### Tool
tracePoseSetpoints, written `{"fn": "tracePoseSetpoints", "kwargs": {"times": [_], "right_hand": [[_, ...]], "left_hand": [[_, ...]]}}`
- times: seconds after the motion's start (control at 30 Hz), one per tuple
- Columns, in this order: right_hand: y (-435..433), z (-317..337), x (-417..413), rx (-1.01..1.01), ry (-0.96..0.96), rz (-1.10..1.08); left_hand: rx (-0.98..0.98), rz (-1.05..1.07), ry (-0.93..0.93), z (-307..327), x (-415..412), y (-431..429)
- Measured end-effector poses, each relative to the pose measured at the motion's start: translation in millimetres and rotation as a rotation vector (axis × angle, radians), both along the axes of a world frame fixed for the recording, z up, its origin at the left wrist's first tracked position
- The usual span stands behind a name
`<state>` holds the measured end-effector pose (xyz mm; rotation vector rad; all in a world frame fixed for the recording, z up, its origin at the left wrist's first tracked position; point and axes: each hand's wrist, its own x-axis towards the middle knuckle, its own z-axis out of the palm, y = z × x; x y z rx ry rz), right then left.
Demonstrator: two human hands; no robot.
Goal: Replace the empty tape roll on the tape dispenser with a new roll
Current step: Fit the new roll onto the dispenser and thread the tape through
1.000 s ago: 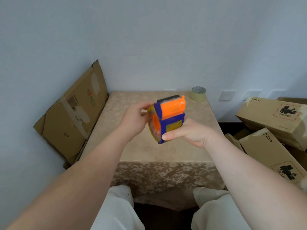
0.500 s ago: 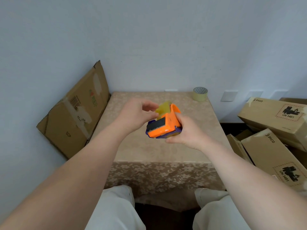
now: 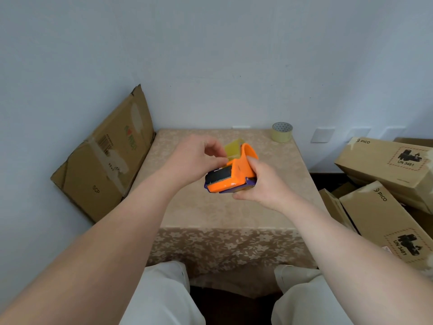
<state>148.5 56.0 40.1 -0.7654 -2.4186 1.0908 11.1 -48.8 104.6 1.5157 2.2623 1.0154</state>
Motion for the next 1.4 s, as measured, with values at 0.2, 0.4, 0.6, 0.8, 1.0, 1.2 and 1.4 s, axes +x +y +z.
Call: {"fn": "tracePoseSetpoints", "kwargs": {"times": [0.2,0.4,0.6,0.8,1.0,1.2,1.4], "right_hand": [[-1,-2,-1,0.022,-0.028,0.009],[-1,0,-2,0.046,-0.057,0.019],[-1,0,-4,0.073,-0.059,0.027],[6,-4,-8,0.149,-0.078,0.0],[12,-7,-8,0.171,-0.1,-0.018],[17,-8,-10,0.169,-0.092,-0.062],[31,-9,6,0.065,-0.016,-0.161]], "left_hand": [[0.019,0.006,0.04,-1,-1,2],[-0.017,0.013,0.072,-1,-3,3],[-0.035,0.009,0.13,-1,0,5],[-0.056,0.023,0.152,-1,0,7],[-0.031,0.072,0.092,-1,4,7],[0.007,0.147,-0.016,0,9,6],[0.104,0.129,0.002,10,1,-4]]}}
